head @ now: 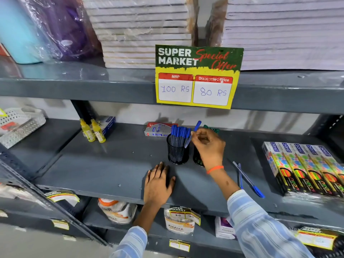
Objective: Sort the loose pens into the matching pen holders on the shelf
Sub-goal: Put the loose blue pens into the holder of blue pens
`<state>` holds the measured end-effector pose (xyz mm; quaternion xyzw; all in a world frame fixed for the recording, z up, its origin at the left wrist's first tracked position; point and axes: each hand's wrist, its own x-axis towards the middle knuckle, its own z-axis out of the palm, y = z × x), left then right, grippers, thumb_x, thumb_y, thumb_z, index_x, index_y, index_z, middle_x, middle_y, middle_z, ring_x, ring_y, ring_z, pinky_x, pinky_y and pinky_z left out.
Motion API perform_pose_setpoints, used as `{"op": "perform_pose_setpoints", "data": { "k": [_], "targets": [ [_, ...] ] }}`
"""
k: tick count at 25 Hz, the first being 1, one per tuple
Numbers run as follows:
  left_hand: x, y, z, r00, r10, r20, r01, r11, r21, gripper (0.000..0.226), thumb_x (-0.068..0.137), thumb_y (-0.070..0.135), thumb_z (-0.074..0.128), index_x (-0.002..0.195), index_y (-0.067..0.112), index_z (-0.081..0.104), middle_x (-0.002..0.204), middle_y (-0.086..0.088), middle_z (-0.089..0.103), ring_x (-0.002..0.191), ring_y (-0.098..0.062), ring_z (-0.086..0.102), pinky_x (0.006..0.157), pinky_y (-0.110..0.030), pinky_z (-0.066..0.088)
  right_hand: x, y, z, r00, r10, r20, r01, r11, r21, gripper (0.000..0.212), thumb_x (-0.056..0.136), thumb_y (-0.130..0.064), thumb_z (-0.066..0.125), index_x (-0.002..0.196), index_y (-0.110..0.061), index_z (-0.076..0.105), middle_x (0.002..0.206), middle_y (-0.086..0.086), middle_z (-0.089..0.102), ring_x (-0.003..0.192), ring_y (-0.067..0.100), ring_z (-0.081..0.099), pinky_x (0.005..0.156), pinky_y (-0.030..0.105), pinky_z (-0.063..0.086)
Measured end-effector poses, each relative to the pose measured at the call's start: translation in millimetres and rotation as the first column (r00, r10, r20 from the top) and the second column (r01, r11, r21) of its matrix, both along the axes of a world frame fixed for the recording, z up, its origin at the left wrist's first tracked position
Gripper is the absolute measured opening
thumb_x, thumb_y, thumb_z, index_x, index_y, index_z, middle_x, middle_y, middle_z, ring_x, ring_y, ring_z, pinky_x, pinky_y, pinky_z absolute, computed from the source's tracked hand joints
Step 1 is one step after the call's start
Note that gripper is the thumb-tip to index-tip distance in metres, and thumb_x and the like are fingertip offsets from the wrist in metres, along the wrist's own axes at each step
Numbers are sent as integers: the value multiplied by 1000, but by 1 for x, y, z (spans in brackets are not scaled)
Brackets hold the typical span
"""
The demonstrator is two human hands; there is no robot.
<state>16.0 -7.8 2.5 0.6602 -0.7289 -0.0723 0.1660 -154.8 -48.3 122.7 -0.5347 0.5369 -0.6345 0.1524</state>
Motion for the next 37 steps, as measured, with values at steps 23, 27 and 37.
{"op": "perform_pose_setpoints", "data": {
  "k": [23,27,37],
  "targets": [
    [0,1,-1,1000,2,-29,-3,999,-50,50,94,43,43,136,16,43,152,-7,36,141,-23,27,117,-43,19,-56,43,-48,837,65,-543,177,907,383,15,81,-17,69,75,-3,68,78,17,75,74,33,70,65,34,53],
    [0,1,-2,999,1,-37,-3,998,-58,50,93,42,46,135,15,44,151,-8,37,141,-26,29,115,-44,21,-107,68,-65,751,-17,-660,362,847,389,8,81,-3,63,86,2,66,87,29,68,82,44,64,69,43,53],
    [0,1,-2,1000,2,-24,-4,998,-57,50,93,42,46,135,15,43,150,-9,39,140,-27,30,114,-45,22,-160,67,-73,758,91,-646,352,776,523,14,85,-12,65,91,1,67,91,26,72,85,41,67,71,40,52]
  ]
}}
